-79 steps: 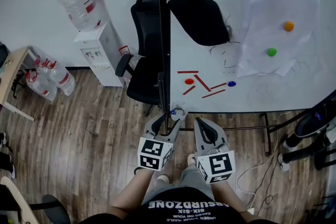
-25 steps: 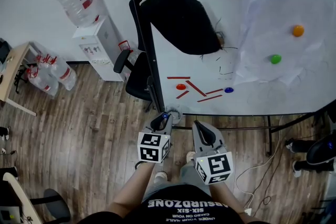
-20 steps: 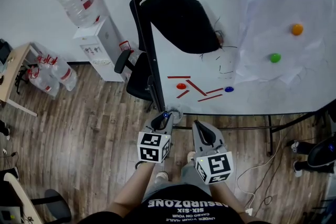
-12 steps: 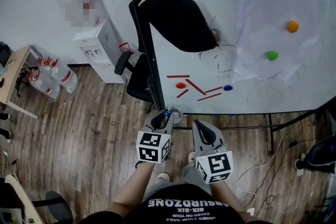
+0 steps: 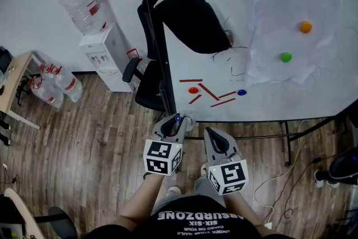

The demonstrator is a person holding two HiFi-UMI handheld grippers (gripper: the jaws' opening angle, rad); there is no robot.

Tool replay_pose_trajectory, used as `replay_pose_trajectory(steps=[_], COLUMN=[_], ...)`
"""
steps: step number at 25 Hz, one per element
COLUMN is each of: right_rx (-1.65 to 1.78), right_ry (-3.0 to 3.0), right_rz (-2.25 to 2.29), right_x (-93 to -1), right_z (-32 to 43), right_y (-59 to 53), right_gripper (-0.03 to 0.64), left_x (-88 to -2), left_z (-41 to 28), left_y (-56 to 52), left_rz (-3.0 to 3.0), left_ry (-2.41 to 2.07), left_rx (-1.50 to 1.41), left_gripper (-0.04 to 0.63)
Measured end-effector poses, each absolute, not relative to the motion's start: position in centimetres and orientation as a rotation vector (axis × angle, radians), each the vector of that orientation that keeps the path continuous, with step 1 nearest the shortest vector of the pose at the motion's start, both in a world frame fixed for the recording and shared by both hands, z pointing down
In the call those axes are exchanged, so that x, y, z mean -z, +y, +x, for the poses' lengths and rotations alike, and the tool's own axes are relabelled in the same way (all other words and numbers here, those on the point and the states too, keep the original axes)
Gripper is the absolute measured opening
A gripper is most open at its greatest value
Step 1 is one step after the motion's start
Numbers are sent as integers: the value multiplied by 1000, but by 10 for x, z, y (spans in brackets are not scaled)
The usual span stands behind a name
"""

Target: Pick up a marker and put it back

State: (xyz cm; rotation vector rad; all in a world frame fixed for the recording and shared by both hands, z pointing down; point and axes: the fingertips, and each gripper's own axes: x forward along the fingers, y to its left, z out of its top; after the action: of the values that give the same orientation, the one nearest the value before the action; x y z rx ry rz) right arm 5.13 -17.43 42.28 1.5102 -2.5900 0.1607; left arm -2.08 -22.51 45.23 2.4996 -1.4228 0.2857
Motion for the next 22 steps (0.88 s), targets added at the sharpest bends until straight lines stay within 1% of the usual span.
replay_pose_trajectory(steps=[7, 22], right_rx=[-131, -125], right_ry=[-2599, -2600], right_rz=[1500, 1504], right_x=[-416, -414], right_z=[43, 31], right_y=[-166, -143], right_gripper=[-2, -2], left_x=[-429, -410], left_z=[-23, -35], left_y=[-216, -190], left_rz=[2543, 2572], left_ry=[-1424, -1431], left_rx=[-223, -166], left_gripper=[75, 77])
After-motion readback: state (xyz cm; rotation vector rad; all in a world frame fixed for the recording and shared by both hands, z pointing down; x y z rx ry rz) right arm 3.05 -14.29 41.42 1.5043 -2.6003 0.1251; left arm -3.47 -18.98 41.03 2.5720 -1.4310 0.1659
